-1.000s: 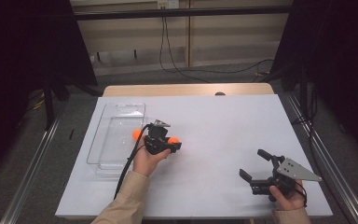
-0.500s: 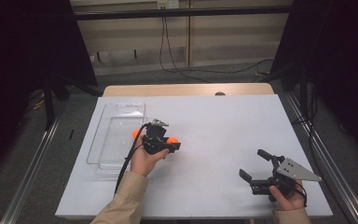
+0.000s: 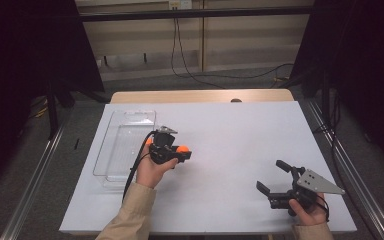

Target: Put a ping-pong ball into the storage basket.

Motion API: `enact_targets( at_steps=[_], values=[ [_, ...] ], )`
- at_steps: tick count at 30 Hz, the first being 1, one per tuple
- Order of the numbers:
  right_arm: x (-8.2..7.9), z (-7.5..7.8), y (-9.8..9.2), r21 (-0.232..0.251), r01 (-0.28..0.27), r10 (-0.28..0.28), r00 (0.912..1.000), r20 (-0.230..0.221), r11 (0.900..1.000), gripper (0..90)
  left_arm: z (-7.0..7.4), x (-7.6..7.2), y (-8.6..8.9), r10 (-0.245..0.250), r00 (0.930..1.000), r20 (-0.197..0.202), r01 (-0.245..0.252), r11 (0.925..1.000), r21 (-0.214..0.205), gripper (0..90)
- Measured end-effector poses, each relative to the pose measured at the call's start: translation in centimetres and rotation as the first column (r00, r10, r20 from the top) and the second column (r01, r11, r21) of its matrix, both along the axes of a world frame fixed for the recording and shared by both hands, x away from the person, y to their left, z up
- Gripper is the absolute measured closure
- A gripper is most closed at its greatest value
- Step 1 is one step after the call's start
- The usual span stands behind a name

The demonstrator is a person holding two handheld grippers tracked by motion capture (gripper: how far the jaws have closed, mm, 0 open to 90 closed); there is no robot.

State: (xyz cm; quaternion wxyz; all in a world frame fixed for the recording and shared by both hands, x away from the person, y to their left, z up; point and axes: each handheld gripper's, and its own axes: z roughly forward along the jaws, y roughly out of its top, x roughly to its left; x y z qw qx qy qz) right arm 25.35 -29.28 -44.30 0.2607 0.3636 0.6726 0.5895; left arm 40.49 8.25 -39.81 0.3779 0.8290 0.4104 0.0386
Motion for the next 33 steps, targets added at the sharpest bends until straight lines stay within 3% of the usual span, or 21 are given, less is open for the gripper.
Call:
enact_targets(
  at_steps=[33],
  values=[
    [0.0, 0.0, 0.0, -0.001, 0.005, -0.005, 1.0, 0.0, 1.0, 0.7, 1.6, -0.1, 1.6, 0.012, 0.9999, 0.006, -0.012, 0.9997, -0.023, 51.0]
  ],
)
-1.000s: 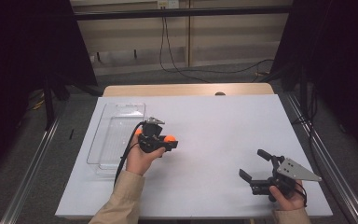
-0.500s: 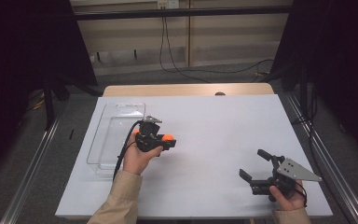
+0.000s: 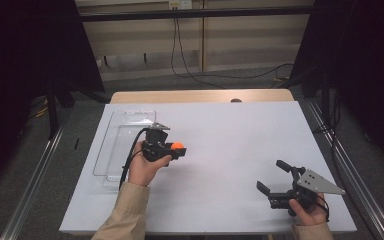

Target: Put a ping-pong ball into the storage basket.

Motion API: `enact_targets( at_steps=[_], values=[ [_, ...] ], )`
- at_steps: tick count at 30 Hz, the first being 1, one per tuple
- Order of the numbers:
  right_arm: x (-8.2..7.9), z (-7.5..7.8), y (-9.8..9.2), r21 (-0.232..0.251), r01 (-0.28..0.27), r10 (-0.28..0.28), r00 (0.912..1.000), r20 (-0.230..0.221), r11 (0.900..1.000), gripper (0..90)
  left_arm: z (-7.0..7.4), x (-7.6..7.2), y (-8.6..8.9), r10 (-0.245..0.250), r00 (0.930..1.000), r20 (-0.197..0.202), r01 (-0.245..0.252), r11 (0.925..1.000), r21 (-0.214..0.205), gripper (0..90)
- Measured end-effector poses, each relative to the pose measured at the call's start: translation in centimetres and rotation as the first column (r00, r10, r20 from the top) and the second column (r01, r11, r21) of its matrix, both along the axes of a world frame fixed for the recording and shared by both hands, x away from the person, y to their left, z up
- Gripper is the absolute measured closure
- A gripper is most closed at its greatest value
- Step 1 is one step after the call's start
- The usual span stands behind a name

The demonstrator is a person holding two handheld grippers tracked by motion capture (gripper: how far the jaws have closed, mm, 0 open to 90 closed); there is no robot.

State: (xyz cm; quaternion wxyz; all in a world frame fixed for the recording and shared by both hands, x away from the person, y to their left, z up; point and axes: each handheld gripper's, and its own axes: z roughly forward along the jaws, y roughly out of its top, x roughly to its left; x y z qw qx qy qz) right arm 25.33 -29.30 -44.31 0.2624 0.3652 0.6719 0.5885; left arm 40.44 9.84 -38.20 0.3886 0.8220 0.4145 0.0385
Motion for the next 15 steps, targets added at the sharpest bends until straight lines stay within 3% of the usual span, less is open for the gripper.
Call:
enact_targets(
  at_steps=[15],
  values=[
    [0.0, 0.0, -0.04, 0.0, 0.001, -0.001, 1.0, 0.001, 1.0, 0.7, 0.45, 0.06, 0.63, 0.013, 0.9999, 0.007, -0.013, 0.9999, -0.008, 51.0]
  ],
)
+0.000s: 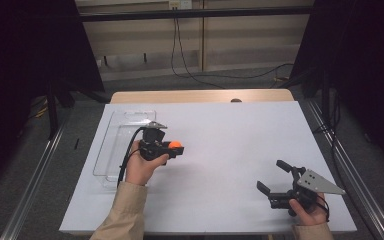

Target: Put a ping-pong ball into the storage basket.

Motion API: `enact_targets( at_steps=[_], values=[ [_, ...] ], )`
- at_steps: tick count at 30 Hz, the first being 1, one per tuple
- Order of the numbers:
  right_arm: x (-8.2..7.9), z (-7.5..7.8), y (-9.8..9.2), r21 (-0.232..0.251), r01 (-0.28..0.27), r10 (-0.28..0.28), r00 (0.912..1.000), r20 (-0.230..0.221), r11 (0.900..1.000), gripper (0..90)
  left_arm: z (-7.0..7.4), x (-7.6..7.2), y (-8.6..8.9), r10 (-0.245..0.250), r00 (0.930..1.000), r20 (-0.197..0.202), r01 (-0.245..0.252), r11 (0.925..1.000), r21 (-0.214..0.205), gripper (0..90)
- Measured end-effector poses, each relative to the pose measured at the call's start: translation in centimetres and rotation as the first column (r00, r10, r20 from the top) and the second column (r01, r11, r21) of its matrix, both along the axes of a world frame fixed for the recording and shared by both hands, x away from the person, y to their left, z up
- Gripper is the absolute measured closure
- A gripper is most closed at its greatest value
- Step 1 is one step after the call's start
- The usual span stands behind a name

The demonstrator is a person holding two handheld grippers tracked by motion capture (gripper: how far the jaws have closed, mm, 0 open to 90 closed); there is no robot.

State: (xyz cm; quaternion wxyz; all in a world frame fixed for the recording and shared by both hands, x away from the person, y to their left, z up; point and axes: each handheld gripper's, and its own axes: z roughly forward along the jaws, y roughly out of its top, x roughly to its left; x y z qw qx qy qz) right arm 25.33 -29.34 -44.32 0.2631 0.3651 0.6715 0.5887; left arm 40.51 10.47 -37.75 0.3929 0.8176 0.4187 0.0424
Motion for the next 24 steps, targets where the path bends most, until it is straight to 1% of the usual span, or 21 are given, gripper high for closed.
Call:
enact_targets(
  at_steps=[10, 24],
  values=[
    [-0.01, 0.0, 0.0, 0.0, -0.001, 0.001, 1.0, -0.001, 1.0, 0.7, 0.16, 0.04, 0.28, -0.001, 1.0, -0.005, 0.001, 1.0, 0.006, 51.0],
    [-0.03, 0.02, -0.01, 0.001, -0.001, 0.001, 1.0, -0.001, 1.0, 0.7, 0.66, 0.04, 0.94, 0.014, 0.9999, 0.0, -0.014, 0.9999, 0.001, 51.0]
  ],
)
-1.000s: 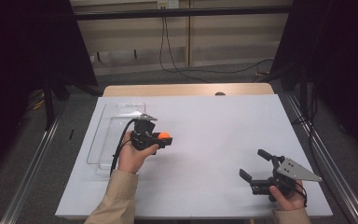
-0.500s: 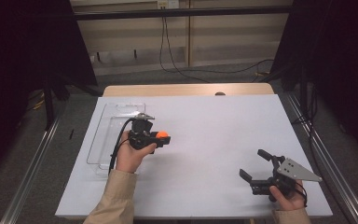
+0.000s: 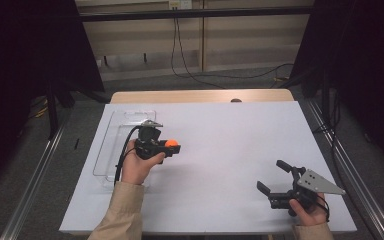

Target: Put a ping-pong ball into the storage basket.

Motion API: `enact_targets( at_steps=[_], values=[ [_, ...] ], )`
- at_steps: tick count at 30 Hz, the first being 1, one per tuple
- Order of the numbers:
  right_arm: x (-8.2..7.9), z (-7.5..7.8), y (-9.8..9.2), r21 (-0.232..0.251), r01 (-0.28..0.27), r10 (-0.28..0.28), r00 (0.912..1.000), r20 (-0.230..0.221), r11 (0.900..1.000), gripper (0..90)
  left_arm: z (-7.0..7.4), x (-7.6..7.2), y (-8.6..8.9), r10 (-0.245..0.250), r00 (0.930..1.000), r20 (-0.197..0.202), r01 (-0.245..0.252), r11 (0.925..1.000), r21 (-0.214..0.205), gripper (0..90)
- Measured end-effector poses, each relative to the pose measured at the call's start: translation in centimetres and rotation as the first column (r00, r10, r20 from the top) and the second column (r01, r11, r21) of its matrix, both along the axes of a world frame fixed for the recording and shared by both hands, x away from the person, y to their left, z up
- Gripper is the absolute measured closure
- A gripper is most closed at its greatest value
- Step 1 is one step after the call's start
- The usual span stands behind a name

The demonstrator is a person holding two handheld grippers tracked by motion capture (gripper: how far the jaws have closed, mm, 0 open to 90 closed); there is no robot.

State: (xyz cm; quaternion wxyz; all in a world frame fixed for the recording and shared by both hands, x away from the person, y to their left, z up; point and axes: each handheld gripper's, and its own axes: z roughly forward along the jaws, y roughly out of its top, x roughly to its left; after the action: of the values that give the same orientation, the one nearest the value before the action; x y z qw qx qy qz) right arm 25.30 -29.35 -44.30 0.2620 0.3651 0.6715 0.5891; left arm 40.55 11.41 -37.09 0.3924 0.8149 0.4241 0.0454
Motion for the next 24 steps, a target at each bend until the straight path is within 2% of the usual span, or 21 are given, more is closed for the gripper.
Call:
enact_targets(
  at_steps=[24],
  values=[
    [-0.01, 0.03, -0.04, 0.002, 0.002, -0.002, 1.0, 0.004, 1.0, 0.7, 0.5, -0.07, 0.66, 0.005, 0.9998, -0.018, -0.005, 1.0, 0.006, 51.0]
  ],
)
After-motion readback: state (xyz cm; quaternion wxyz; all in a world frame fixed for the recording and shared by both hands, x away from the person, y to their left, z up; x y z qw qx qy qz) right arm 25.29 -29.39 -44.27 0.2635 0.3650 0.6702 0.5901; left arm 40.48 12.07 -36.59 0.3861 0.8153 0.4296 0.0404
